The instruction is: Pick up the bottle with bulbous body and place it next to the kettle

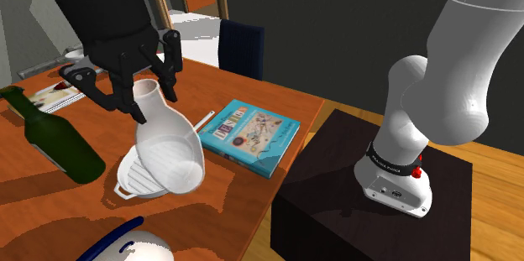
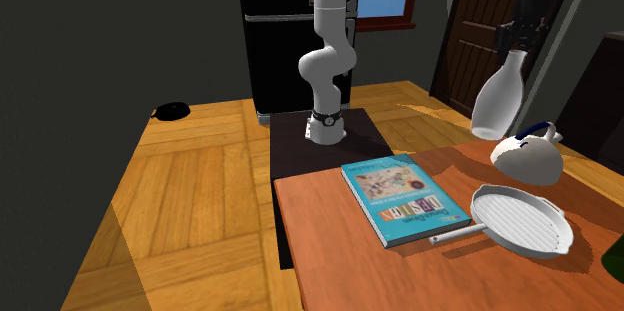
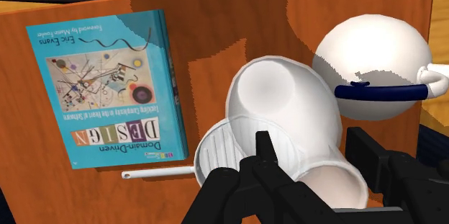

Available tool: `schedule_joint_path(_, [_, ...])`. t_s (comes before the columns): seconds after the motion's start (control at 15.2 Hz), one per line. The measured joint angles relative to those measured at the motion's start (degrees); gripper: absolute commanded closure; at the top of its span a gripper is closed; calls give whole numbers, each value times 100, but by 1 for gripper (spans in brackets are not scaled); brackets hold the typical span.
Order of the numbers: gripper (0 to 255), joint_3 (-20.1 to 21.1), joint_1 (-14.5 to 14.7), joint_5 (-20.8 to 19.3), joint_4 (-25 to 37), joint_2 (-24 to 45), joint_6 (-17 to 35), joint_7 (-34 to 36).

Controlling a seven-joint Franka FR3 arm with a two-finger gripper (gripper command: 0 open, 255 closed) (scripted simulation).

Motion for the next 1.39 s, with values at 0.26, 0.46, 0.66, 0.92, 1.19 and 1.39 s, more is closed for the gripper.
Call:
schedule_joint_path(0.26, [255,-4,-4,11,-354,-34,321,-6])
schedule_joint_path(0.46, [255,-5,-5,17,-616,-53,565,-6])
schedule_joint_path(0.66, [255,-9,-9,13,-820,-41,781,-11])
schedule_joint_path(0.92, [255,-4,-3,13,-1145,-45,1102,4])
schedule_joint_path(1.19, [255,-4,-4,-8,-1392,9,1400,13])
schedule_joint_path(1.39, [255,0,-1,-25,-1567,55,1619,28])
